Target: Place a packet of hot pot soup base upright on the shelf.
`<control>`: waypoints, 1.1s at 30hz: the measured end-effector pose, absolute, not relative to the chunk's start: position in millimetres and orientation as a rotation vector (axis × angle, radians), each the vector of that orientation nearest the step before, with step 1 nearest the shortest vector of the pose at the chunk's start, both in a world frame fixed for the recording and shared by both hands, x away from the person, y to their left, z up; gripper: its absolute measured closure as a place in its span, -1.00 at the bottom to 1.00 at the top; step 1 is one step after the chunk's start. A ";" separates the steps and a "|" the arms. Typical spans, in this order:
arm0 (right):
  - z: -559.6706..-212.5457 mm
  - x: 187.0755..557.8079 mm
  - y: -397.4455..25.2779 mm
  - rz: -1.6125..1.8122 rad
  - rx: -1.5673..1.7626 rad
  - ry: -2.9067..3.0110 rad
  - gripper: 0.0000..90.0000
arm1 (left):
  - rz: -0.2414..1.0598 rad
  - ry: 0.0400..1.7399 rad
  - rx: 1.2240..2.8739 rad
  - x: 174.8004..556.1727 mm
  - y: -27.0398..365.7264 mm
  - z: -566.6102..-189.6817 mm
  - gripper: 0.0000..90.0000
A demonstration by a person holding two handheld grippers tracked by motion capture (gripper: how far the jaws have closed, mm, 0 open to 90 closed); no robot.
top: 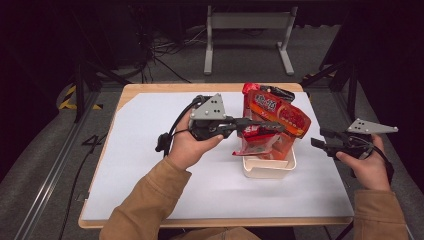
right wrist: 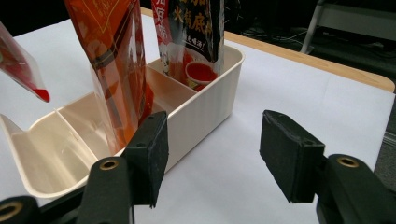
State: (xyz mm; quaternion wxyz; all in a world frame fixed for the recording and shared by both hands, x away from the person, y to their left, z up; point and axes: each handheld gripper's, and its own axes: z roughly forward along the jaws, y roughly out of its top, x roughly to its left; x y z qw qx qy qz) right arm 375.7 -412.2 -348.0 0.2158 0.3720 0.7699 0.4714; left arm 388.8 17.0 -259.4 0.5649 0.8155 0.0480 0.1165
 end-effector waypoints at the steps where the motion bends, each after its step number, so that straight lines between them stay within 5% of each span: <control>1: -347.9 376.3 -411.9 1.309 1.026 2.135 -0.06 | 0.270 0.114 1.915 389.3 16.0 -260.4 1.00; 33: -348.4 378.1 -412.5 1.312 1.021 2.138 -0.06 | 0.199 0.101 1.867 396.6 -19.0 -294.8 1.00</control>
